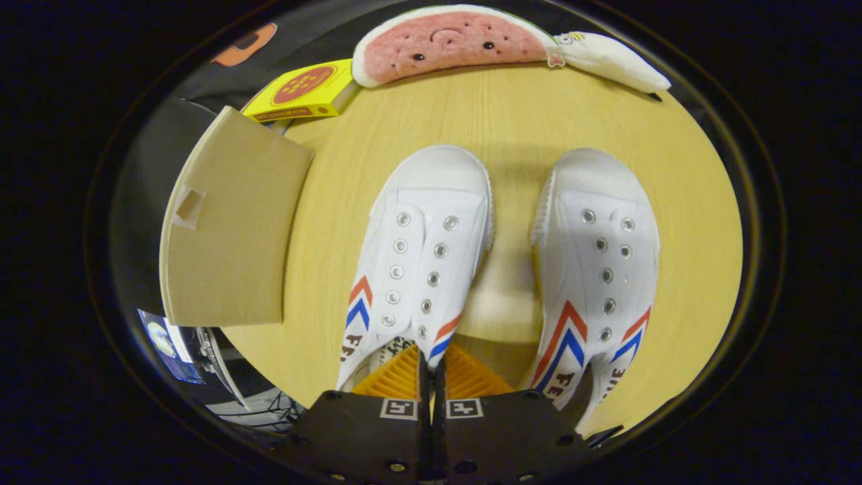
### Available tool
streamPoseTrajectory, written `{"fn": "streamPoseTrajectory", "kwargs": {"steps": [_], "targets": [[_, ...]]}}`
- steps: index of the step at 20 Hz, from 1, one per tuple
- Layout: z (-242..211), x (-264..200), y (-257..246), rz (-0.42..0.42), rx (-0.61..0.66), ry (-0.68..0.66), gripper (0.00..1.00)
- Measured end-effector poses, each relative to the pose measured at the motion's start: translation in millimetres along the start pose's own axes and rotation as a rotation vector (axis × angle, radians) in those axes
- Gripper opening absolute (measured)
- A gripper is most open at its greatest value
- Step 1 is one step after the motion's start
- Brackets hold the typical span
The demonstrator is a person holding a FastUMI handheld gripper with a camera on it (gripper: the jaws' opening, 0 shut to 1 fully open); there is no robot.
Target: Open the storage box then place both shoes into the box .Put the left shoe in first, then the right shoe, with the right side of both shoes facing outward in a uniform manner.
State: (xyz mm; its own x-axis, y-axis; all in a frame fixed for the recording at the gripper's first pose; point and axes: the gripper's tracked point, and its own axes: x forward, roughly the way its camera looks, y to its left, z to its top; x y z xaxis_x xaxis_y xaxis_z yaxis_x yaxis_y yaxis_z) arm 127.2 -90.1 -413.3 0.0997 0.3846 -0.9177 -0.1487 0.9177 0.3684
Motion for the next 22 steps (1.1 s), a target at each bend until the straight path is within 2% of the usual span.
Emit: {"fn": "streamPoseTrajectory", "kwargs": {"steps": [4,7,13,18,22], "targets": [[-2.2,-9.0,6.4,0.107,0.097,-0.026,0.0],[-10.0,-20.1,16.3,0.175,0.105,-0.047,0.0],[-4.6,-68.8,50.7,0.21,0.063,-0.151,0.0],[20.7,-125.9,115.4,0.28,0.021,-0.232,0.0],[39.9,-151.0,168.8,0.24,-0.059,-0.286,0.0]]}}
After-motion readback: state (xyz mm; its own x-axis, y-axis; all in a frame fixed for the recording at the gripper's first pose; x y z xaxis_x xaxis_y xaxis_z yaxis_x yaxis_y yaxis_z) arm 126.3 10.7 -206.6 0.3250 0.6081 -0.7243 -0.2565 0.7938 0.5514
